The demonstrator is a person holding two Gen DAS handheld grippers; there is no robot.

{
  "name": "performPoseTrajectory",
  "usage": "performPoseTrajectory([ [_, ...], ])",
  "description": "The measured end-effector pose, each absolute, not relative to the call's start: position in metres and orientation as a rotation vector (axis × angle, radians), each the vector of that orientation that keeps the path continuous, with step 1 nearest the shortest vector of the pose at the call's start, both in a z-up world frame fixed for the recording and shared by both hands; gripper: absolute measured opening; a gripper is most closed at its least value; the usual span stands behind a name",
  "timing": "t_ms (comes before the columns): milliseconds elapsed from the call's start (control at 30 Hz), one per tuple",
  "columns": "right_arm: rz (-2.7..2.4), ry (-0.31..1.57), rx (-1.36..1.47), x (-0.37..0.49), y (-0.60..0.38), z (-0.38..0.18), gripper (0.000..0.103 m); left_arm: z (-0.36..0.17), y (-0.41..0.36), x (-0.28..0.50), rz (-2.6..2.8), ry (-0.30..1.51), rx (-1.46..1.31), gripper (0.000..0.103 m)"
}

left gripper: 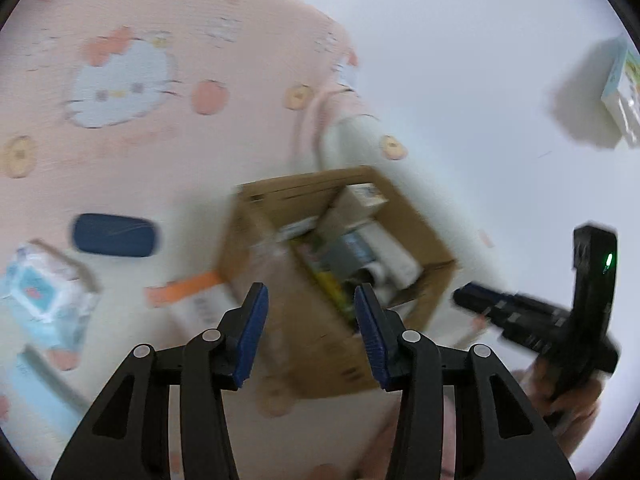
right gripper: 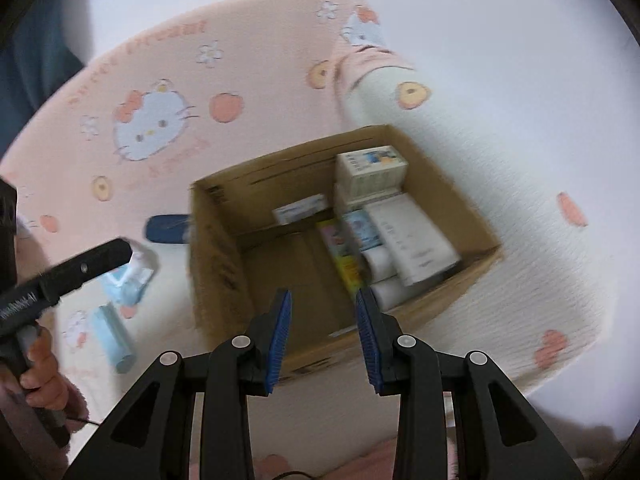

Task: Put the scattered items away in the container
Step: 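Withdraw the right gripper from the box toward the baby wipes pack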

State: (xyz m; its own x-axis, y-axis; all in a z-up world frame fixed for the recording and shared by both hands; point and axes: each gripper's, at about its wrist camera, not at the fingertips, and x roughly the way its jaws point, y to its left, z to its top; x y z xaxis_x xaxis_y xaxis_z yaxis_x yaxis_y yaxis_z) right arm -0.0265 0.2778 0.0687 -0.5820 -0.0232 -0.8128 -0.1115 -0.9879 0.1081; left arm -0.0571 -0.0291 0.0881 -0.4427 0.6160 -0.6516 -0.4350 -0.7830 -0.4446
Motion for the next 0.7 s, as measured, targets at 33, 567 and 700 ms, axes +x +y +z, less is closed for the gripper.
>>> performPoseTrajectory([
  [33,2.761,0.243,-1.414,-0.026,0.273,0.067,0.03,0.08,-0.034,-0.052,2.243,-0.278,-1.137,0.05],
  [567,2.966,0.18,-1.839,-0.068,0.118,-0.008,0.038,-0.028,-0.175,-0.041,2.568,-0.391,-1.544,0.05],
  [700,2.895,0.16,-1.94,-0.083,0.089,-0.042,0.041,-0.049,-0.202,-0.074,2.553,-0.373,-1.587,0.05],
])
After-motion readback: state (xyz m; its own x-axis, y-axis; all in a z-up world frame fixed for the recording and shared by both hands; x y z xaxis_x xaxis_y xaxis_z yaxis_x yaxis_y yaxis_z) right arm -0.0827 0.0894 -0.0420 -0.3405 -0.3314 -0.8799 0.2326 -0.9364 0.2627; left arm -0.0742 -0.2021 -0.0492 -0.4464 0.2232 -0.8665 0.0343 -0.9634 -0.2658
